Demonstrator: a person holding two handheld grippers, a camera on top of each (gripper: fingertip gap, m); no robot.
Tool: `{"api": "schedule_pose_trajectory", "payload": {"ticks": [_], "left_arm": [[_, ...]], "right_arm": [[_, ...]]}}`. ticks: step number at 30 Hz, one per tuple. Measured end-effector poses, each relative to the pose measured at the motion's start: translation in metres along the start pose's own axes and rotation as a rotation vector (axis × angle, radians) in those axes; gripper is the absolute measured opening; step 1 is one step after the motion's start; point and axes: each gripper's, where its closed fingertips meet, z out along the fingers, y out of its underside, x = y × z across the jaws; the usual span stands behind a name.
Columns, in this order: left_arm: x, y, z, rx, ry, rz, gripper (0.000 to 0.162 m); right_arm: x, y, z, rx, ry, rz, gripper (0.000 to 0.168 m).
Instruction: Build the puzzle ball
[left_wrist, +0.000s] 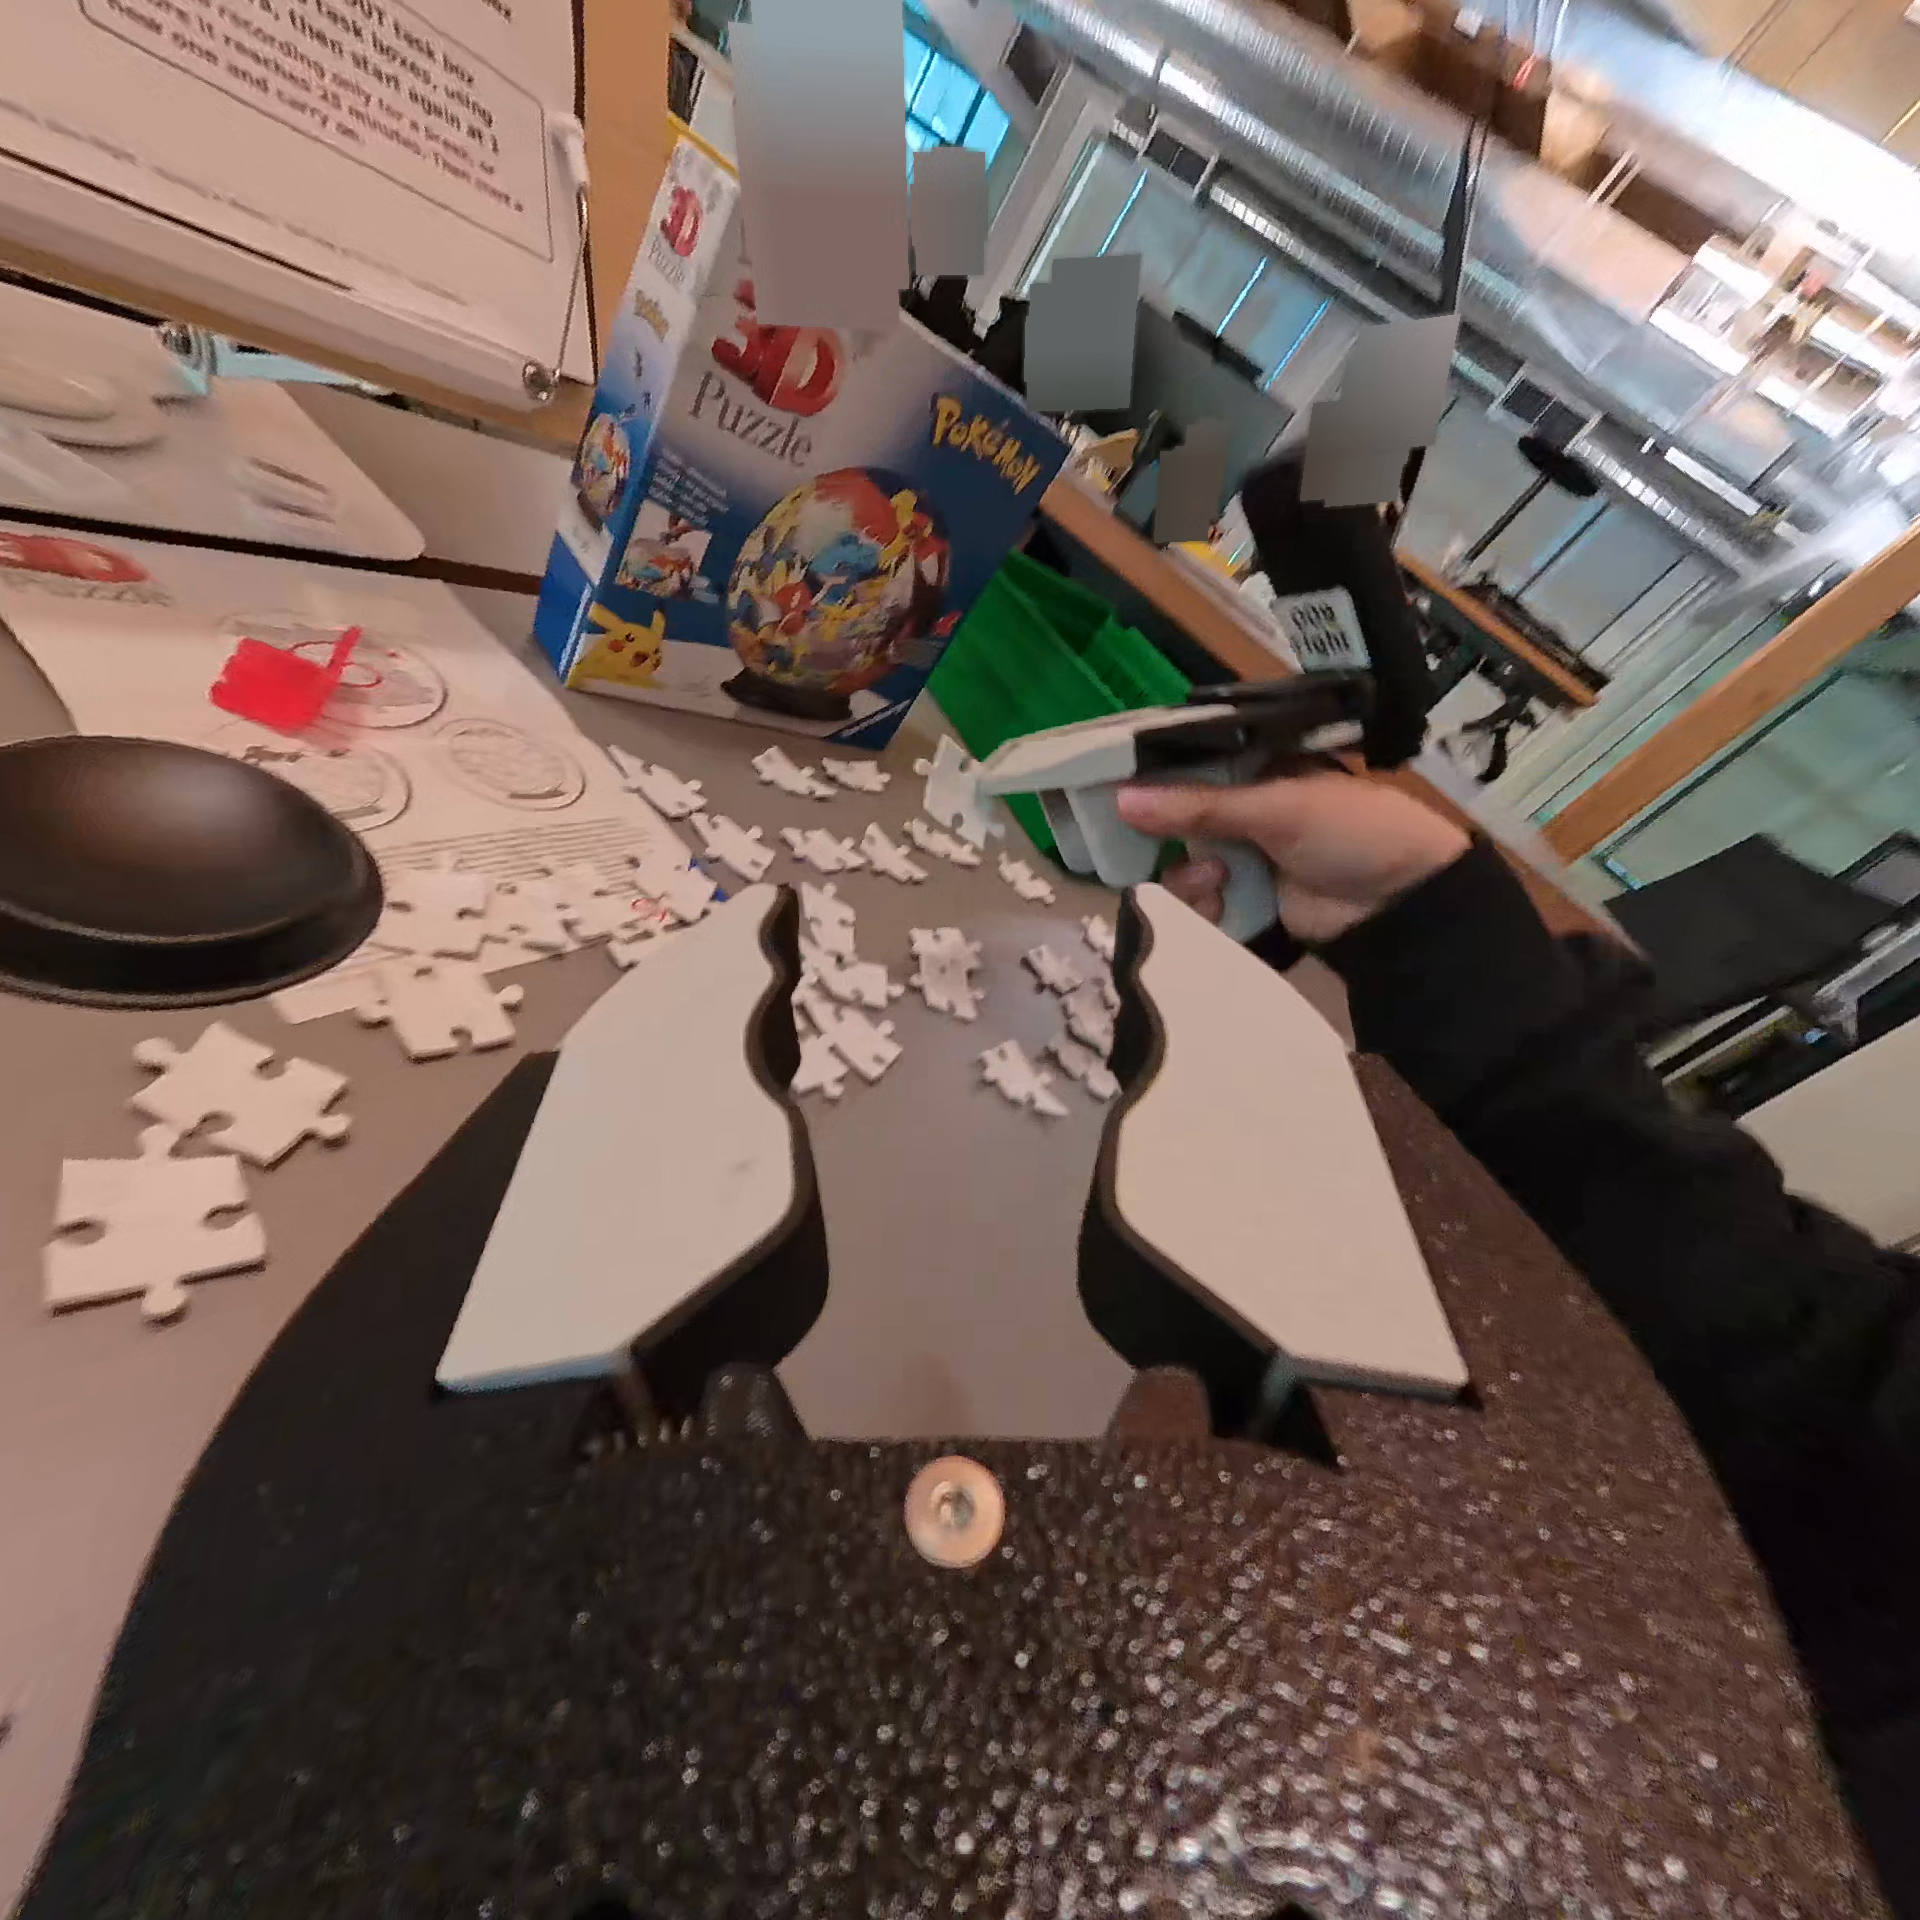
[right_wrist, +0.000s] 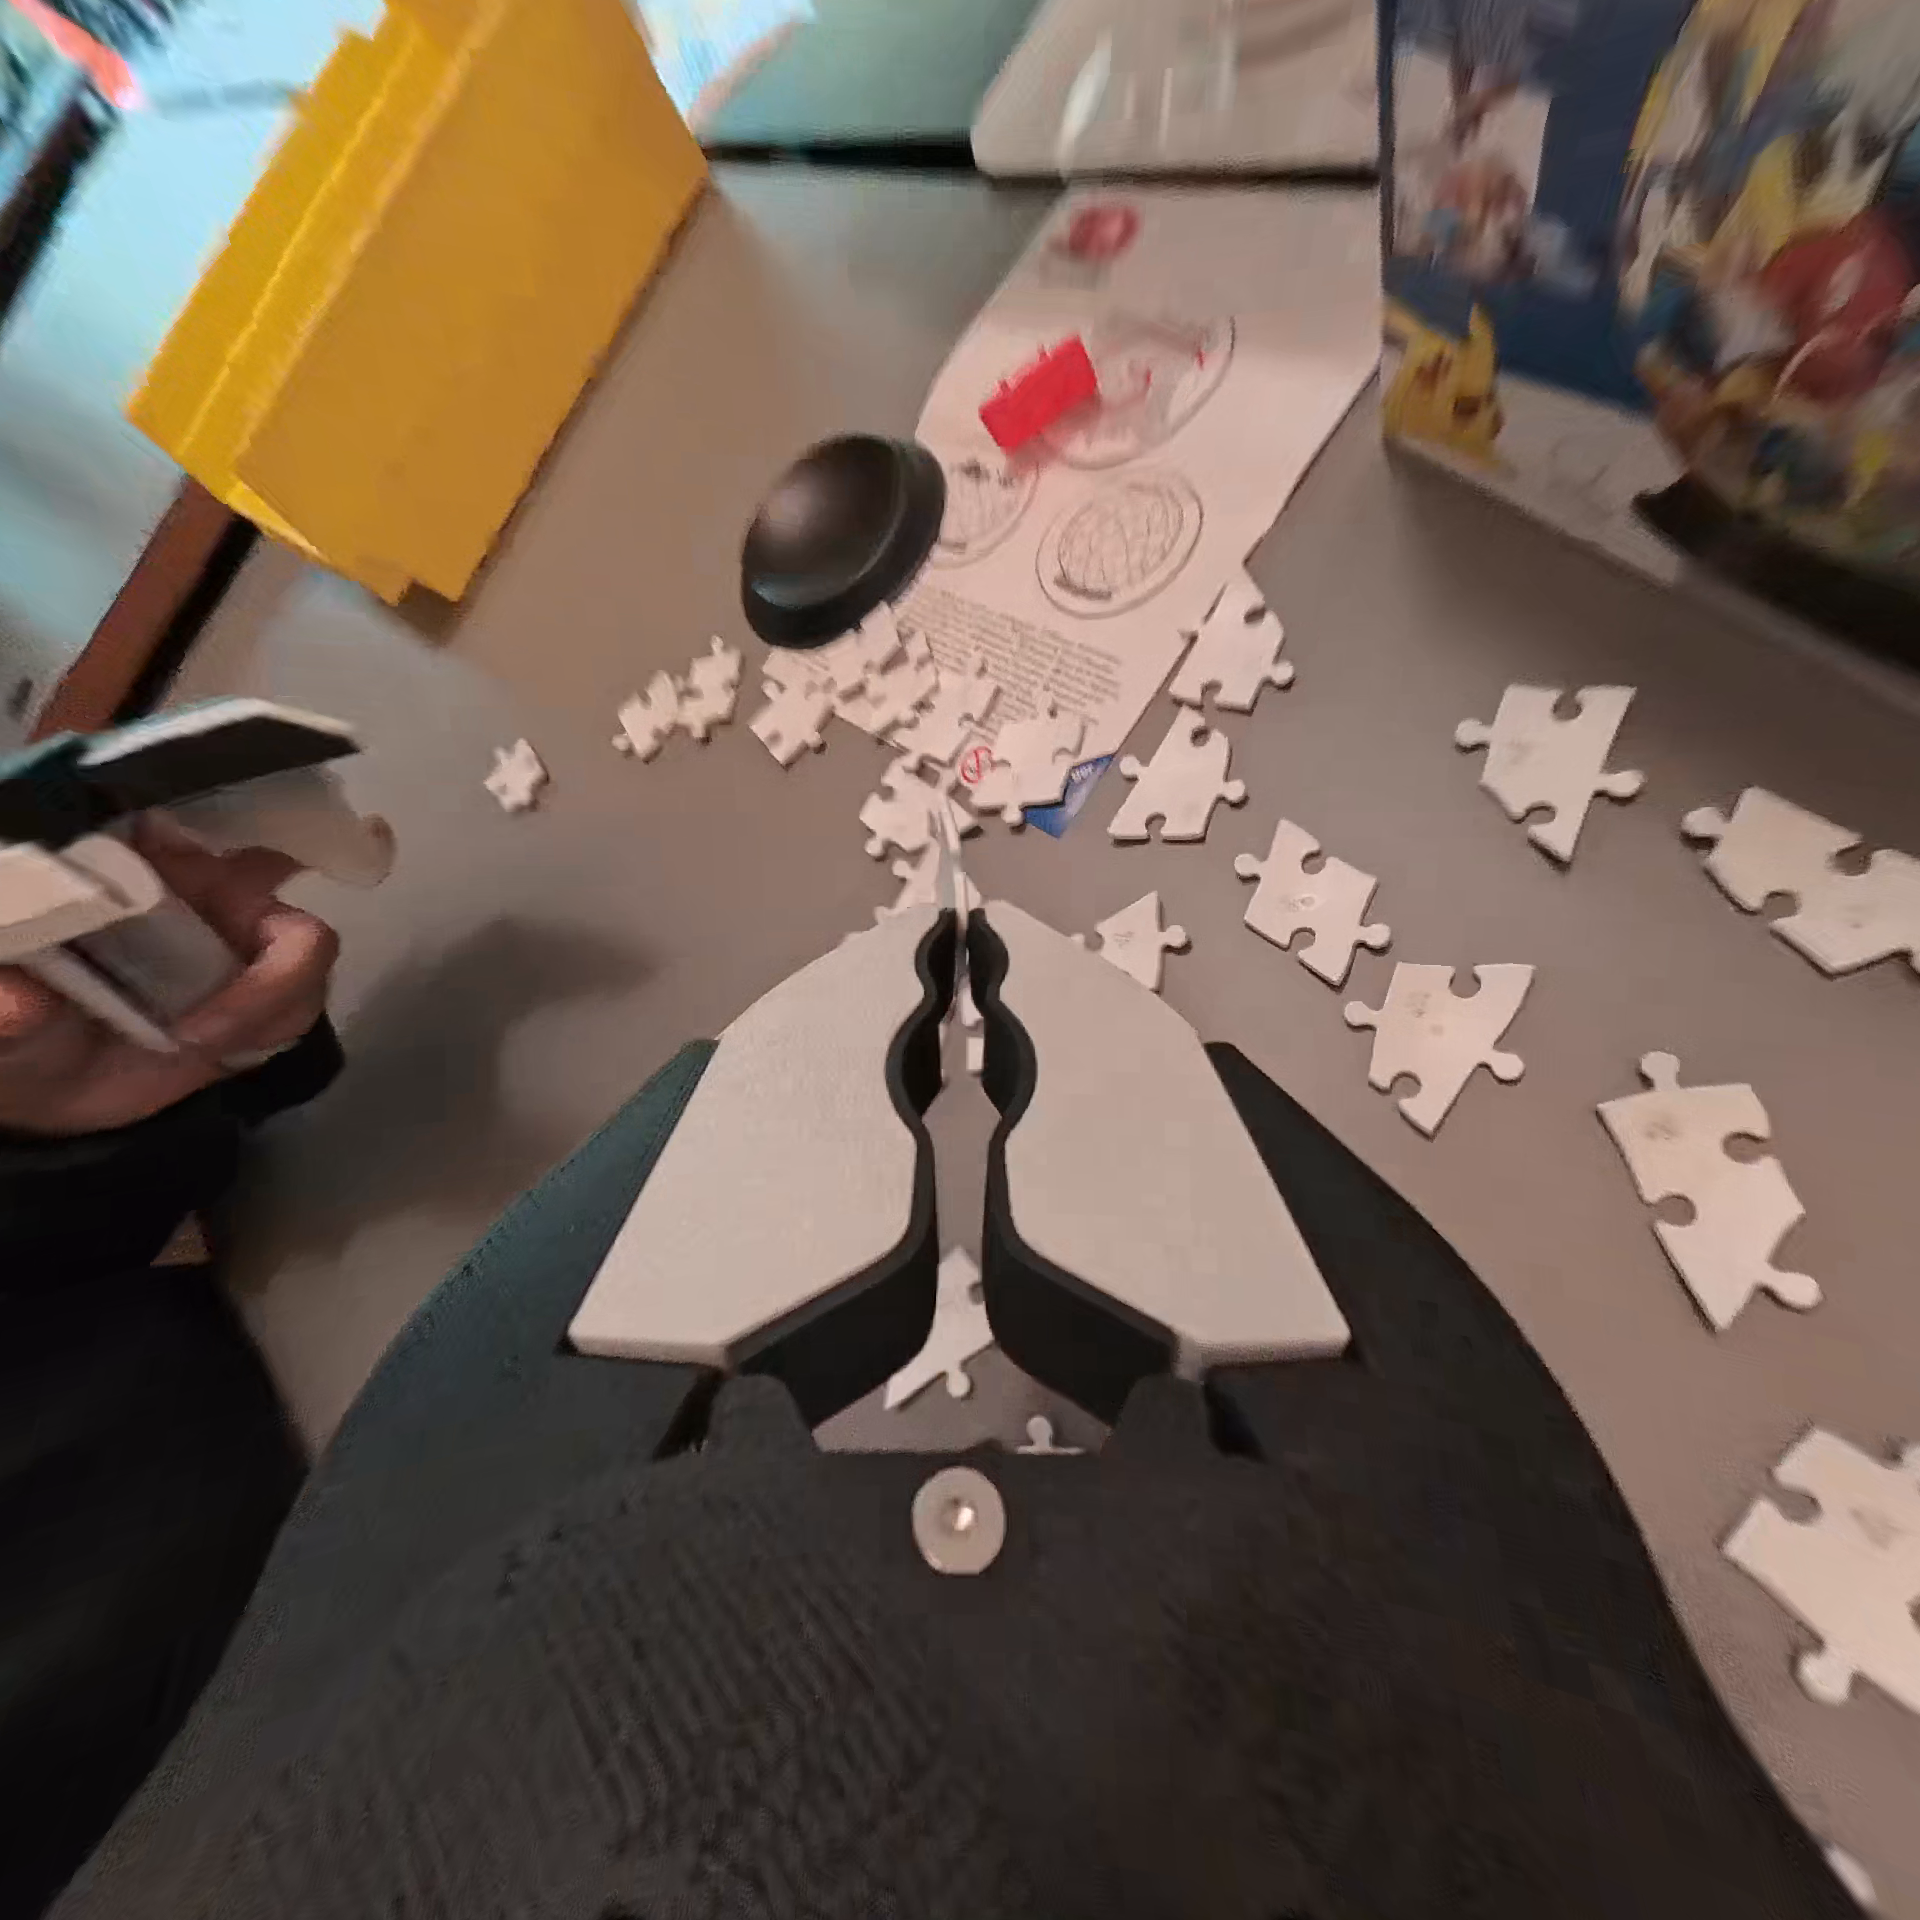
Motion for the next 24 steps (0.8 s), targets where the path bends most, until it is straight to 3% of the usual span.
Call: {"api": "schedule_pose_trajectory", "payload": {"ticks": [8, 20, 24], "left_arm": [[-0.009, 0.029, -0.017, -0.099, -0.019, 0.030, 0.056], [-0.005, 0.036, -0.014, -0.159, 0.017, 0.092, 0.056], [-0.002, 0.037, -0.013, -0.169, 0.031, 0.088, 0.056]], "right_arm": [[0.014, 0.016, 0.052, -0.243, 0.014, 0.055, 0.002], [0.027, 0.029, 0.060, -0.403, 0.058, 0.060, 0.004], [0.038, 0.031, 0.057, -0.420, 0.139, 0.006, 0.019]]}}
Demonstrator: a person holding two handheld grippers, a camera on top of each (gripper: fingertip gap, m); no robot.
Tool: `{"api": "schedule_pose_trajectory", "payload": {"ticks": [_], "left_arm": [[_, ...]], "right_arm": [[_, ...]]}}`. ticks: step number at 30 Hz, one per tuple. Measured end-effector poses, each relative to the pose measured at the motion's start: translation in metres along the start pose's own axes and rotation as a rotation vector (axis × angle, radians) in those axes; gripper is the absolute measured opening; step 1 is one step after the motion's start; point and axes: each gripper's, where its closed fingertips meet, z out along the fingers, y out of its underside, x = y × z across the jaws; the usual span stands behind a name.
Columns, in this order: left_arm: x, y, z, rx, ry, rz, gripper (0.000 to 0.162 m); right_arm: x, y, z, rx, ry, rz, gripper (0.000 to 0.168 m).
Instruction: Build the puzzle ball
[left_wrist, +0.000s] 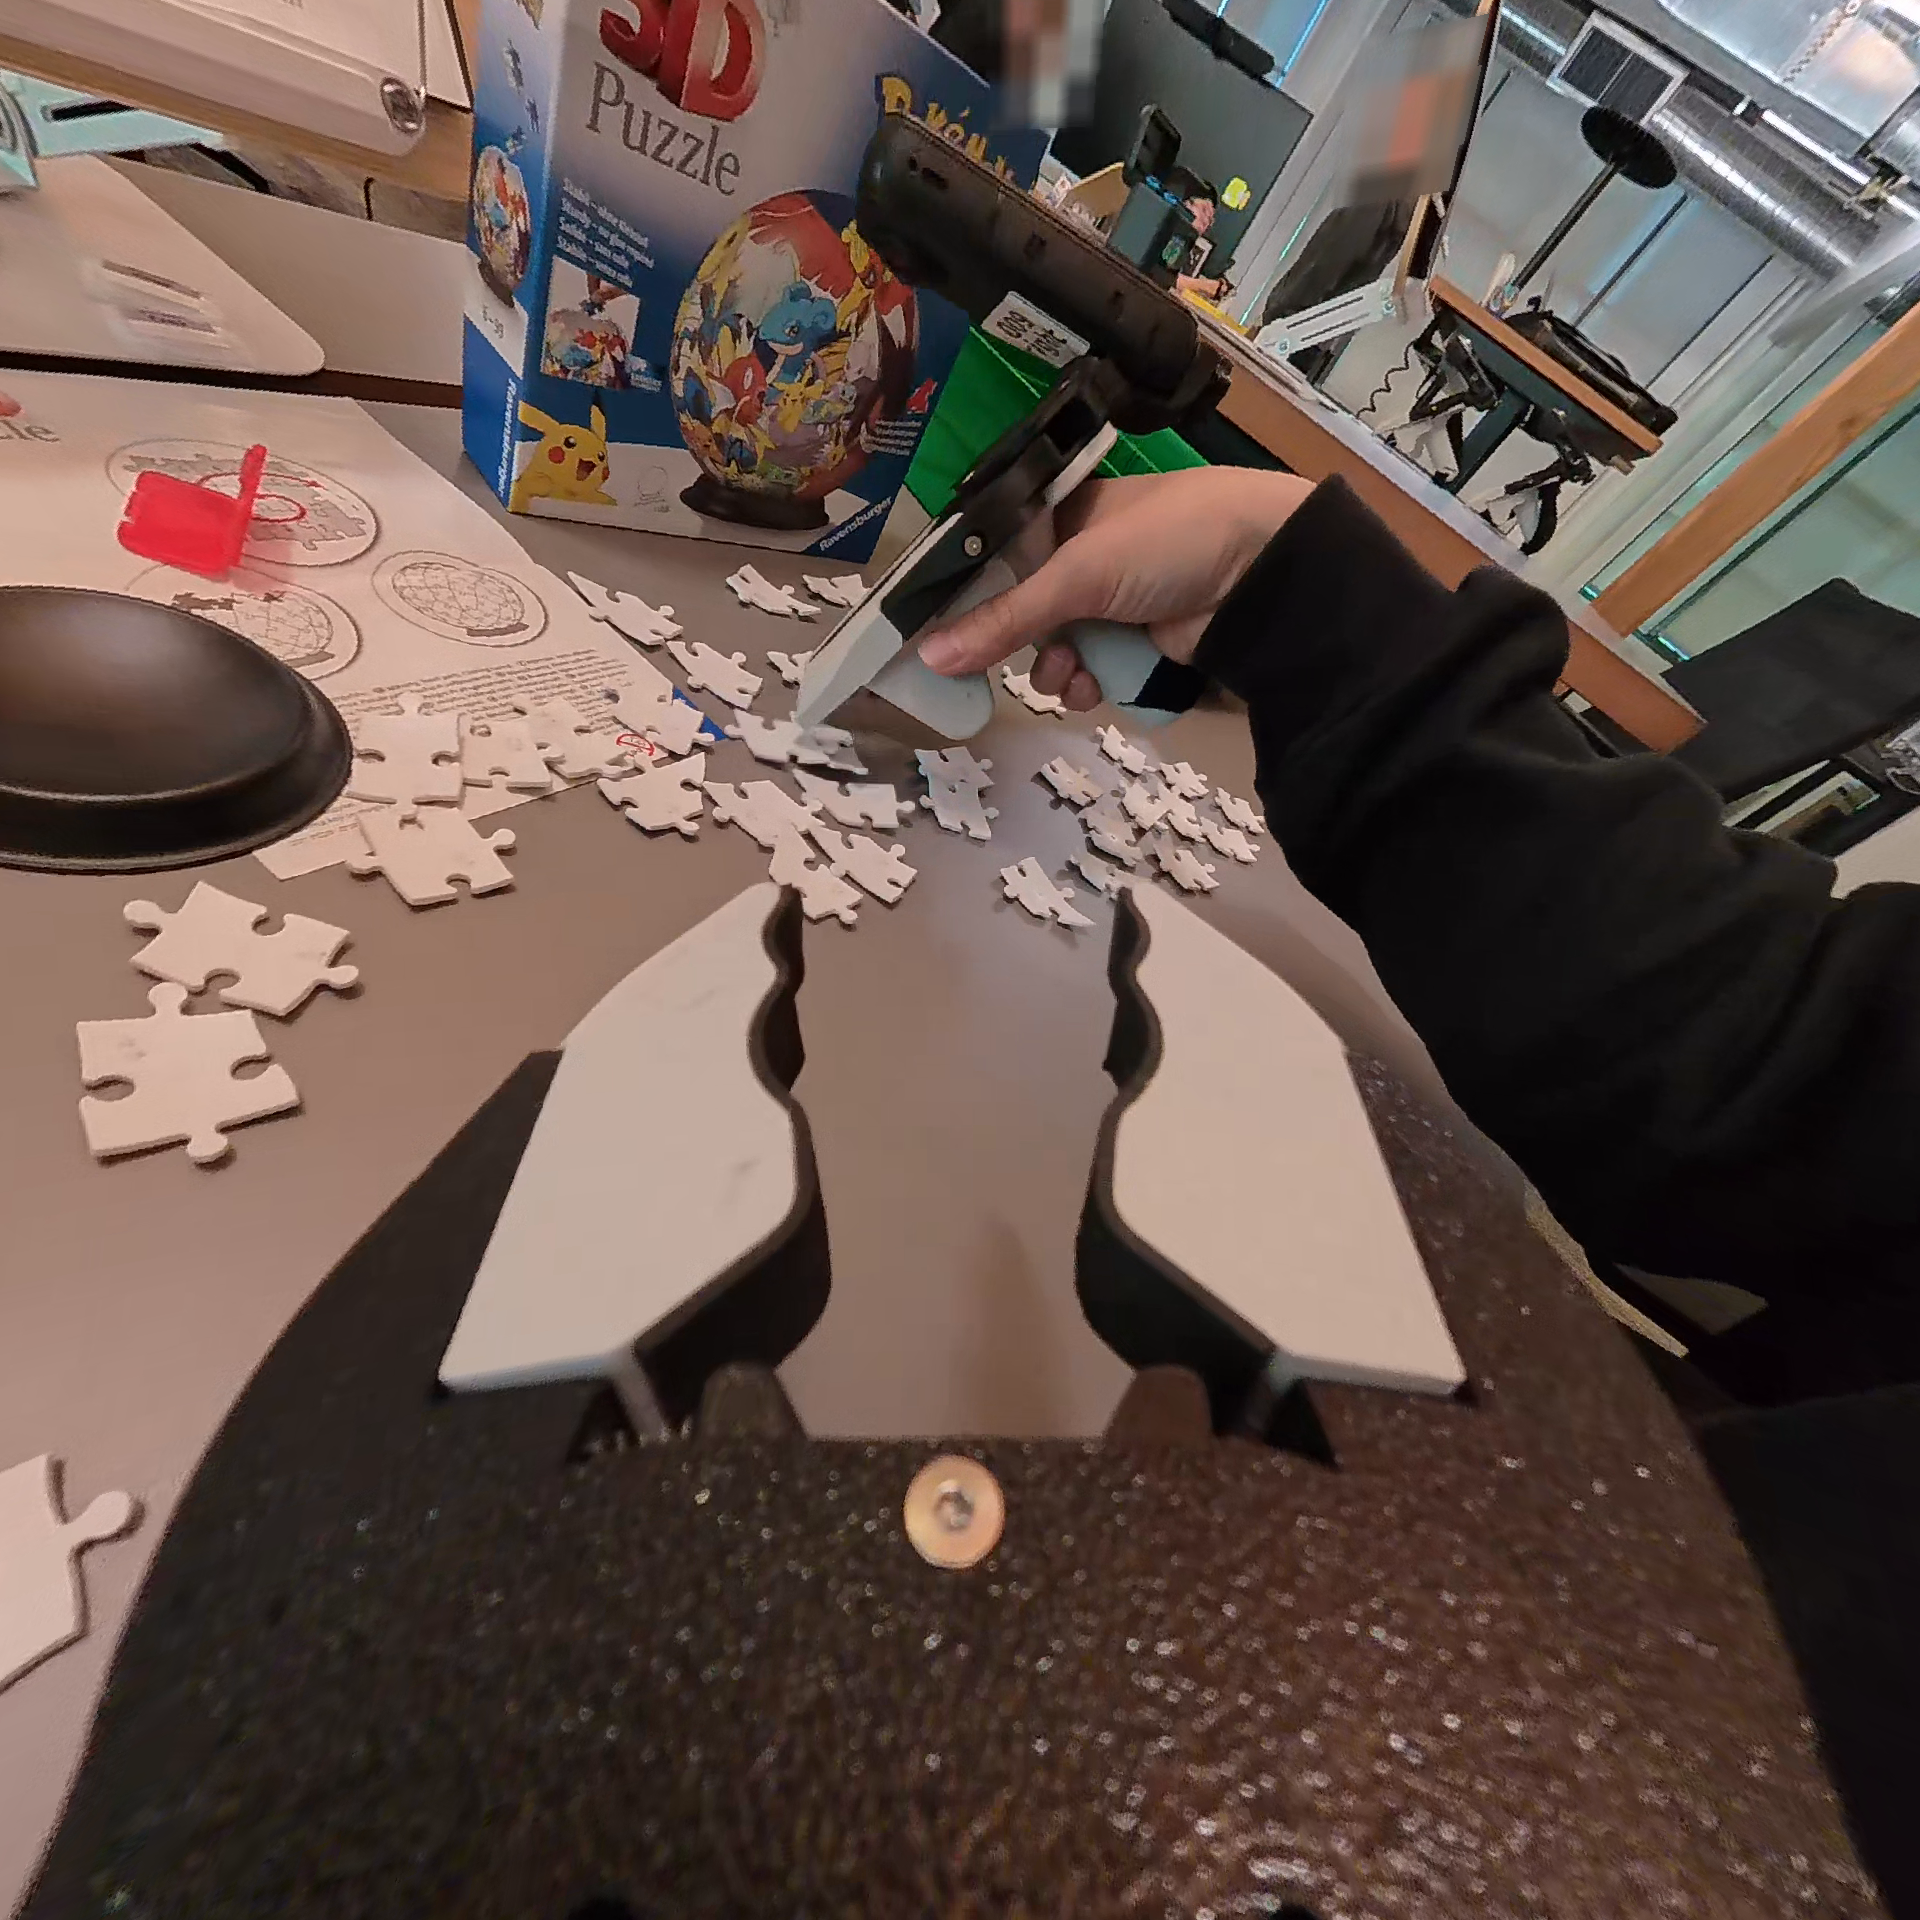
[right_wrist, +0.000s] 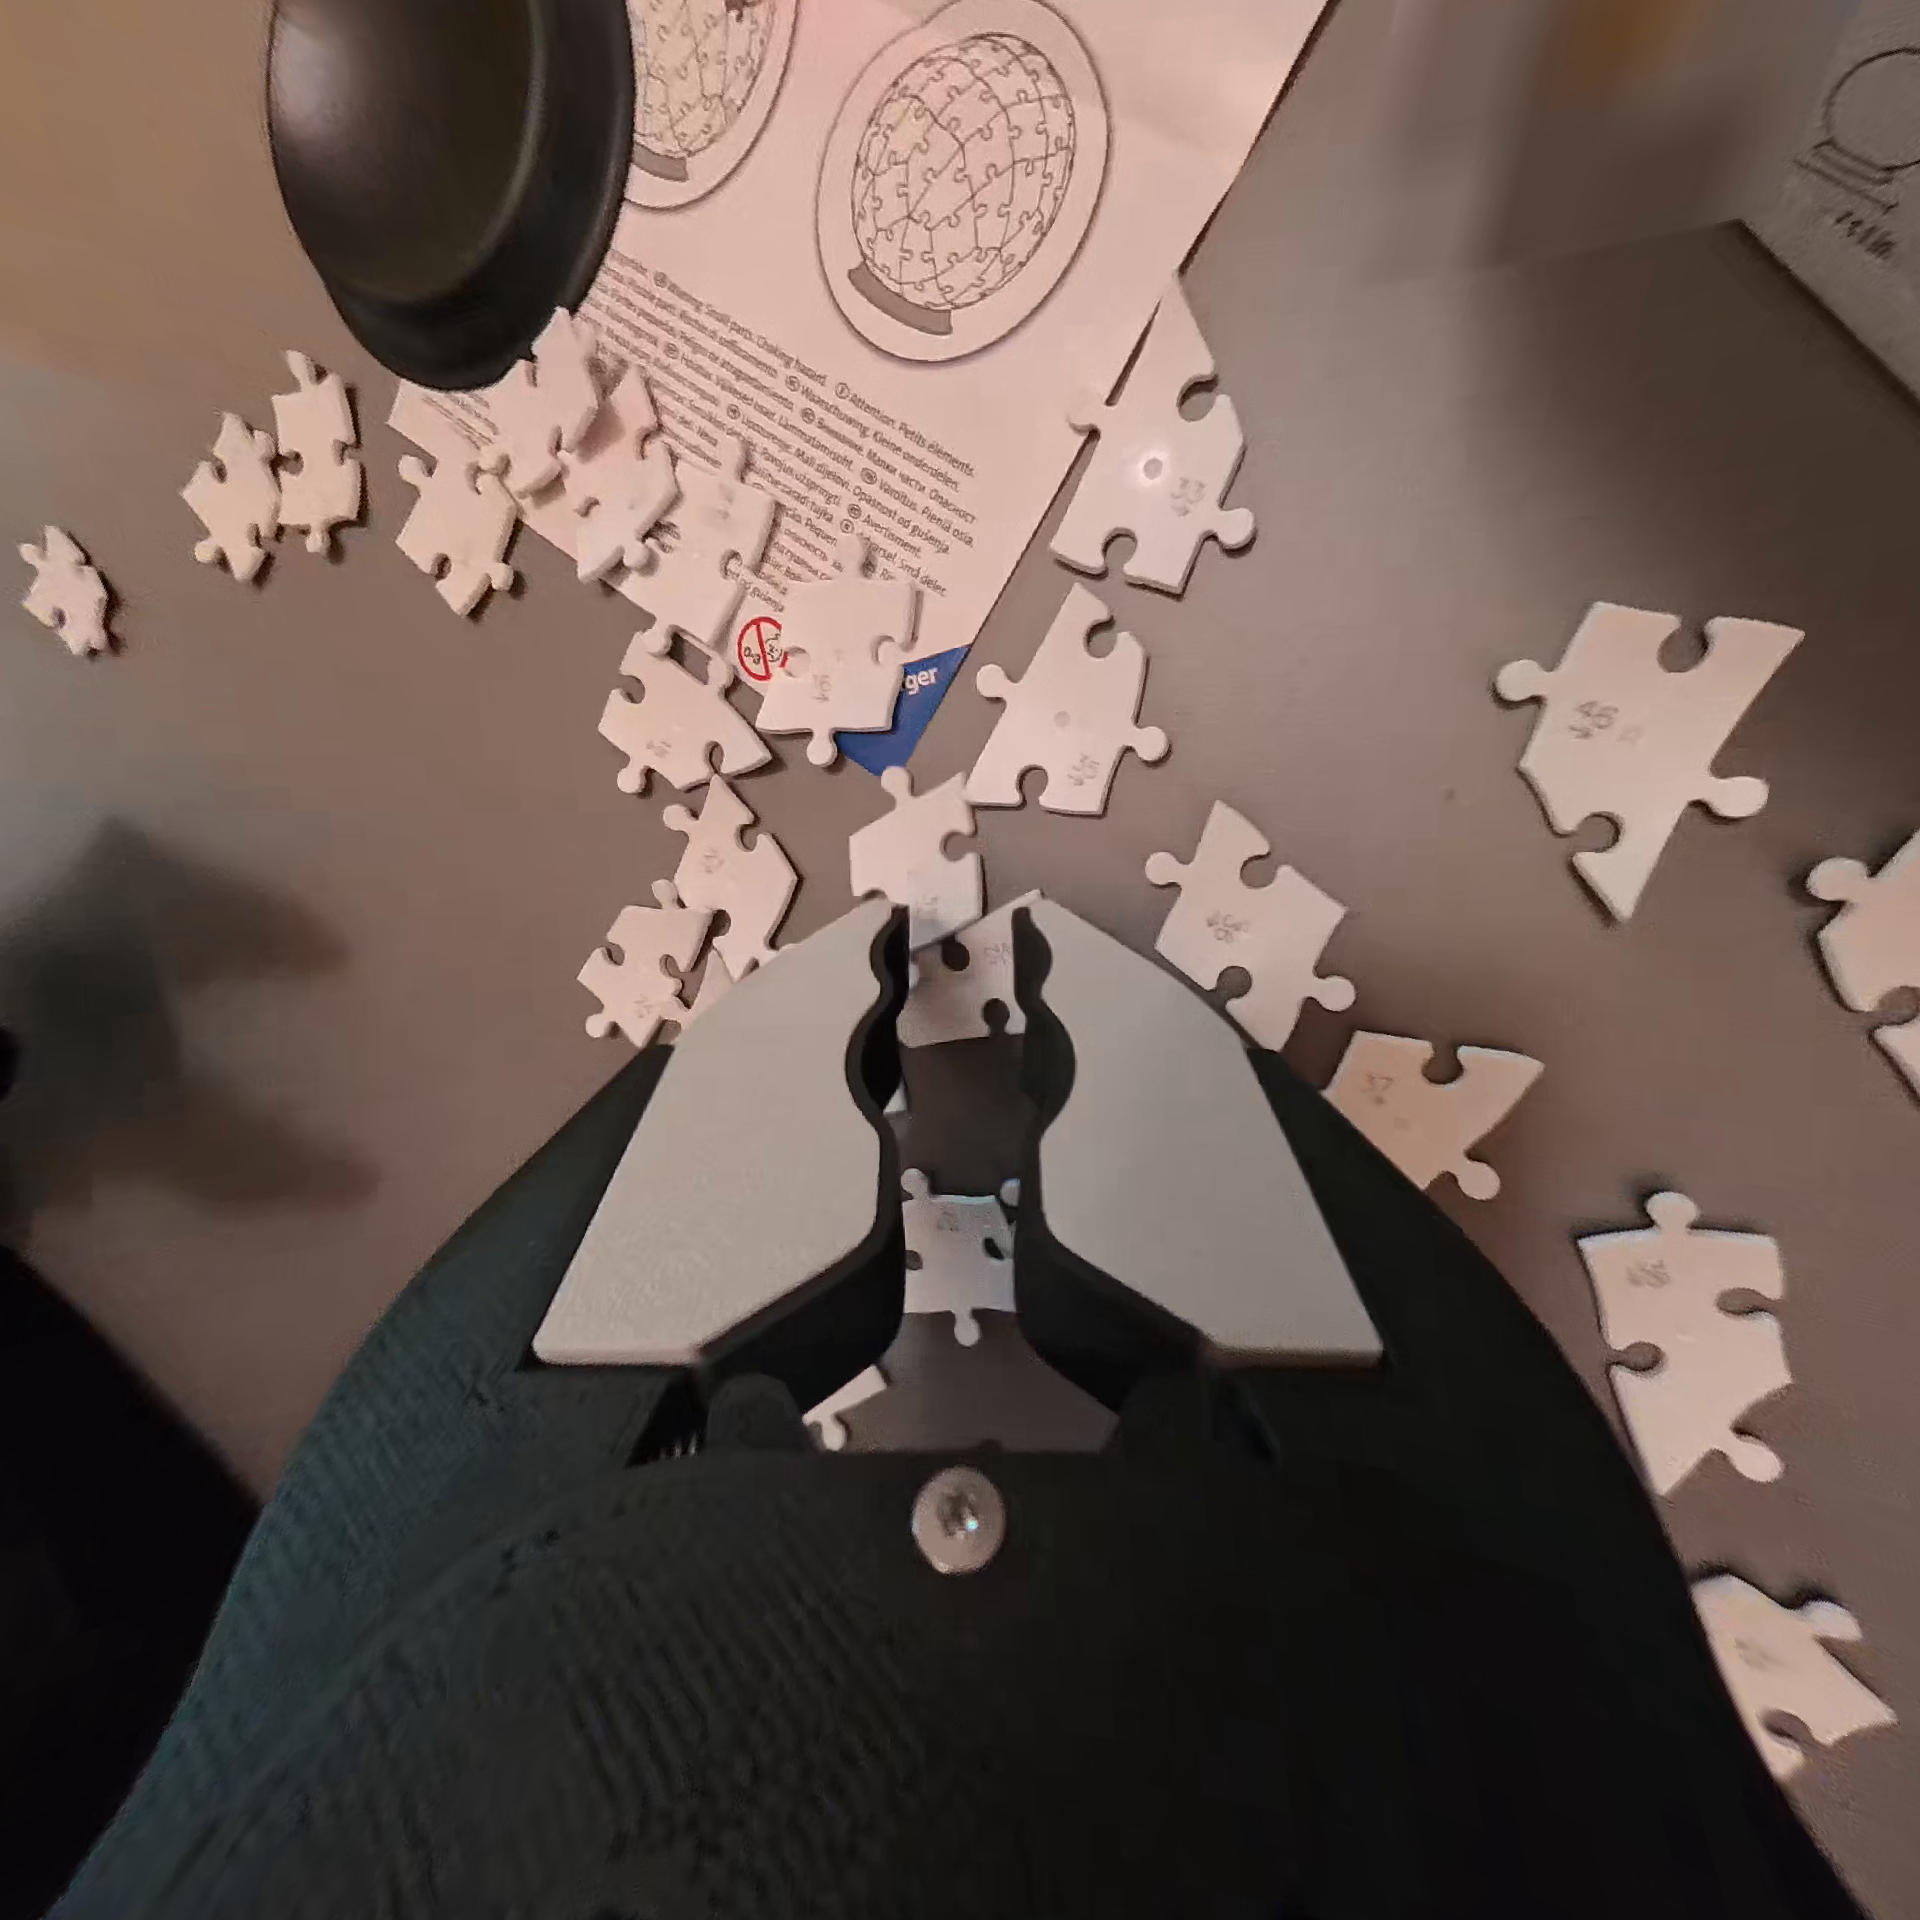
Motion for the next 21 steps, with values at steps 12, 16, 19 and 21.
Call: {"api": "schedule_pose_trajectory", "payload": {"ticks": [12, 16, 19, 21], "left_arm": [[-0.008, -0.015, -0.018, -0.017, -0.071, 0.149, 0.057], [-0.044, -0.046, -0.058, -0.030, -0.248, 0.313, 0.059], [-0.097, -0.082, -0.117, -0.084, -0.483, 0.440, 0.053], [-0.142, -0.103, -0.168, -0.184, -0.672, 0.473, 0.051]], "right_arm": [[-0.004, -0.006, -0.048, 0.202, 0.155, -0.114, 0.026], [-0.032, -0.002, -0.070, 0.353, 0.156, -0.223, 0.029], [-0.046, 0.014, -0.081, 0.416, 0.190, -0.297, 0.031], [-0.052, 0.028, -0.085, 0.431, 0.211, -0.325, 0.027]]}}
